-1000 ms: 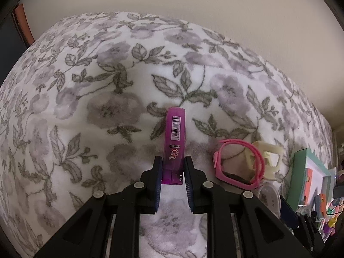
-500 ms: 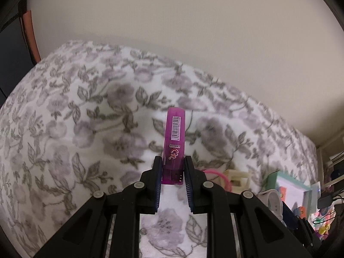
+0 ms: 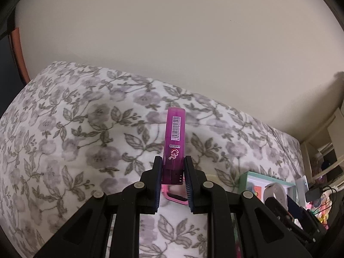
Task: Organize rigid objects
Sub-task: 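Carry the lip balm with the left tool over the tray while the right tool carries the white band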
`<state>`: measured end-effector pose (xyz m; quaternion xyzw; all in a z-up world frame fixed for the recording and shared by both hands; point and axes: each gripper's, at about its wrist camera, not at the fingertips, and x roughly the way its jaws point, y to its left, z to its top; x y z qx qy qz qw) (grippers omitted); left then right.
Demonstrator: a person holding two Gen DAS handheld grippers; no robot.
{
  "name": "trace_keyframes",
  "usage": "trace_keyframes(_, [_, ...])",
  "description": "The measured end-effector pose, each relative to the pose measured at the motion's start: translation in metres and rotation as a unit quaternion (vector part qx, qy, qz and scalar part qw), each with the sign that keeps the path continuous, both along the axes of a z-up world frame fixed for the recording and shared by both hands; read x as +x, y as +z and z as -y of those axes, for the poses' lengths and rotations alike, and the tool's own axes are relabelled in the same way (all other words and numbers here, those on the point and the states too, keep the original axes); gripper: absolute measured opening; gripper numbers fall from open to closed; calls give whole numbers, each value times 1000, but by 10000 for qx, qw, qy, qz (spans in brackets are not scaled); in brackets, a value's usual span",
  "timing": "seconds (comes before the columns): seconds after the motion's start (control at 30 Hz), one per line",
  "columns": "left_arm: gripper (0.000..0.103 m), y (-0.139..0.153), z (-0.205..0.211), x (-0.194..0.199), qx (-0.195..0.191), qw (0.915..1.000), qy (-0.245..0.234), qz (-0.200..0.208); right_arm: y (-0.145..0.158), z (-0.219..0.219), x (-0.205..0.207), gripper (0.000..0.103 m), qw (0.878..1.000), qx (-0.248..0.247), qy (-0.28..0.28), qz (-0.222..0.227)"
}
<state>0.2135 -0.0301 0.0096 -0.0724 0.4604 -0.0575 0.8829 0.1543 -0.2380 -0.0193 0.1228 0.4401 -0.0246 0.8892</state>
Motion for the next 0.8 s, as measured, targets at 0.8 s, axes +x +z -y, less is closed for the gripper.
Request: trace_keyframes(0.8, [21,-21,165,-55,159,9794,-1999,-236,-8,130,-46,55,9887,27,-1474,-269])
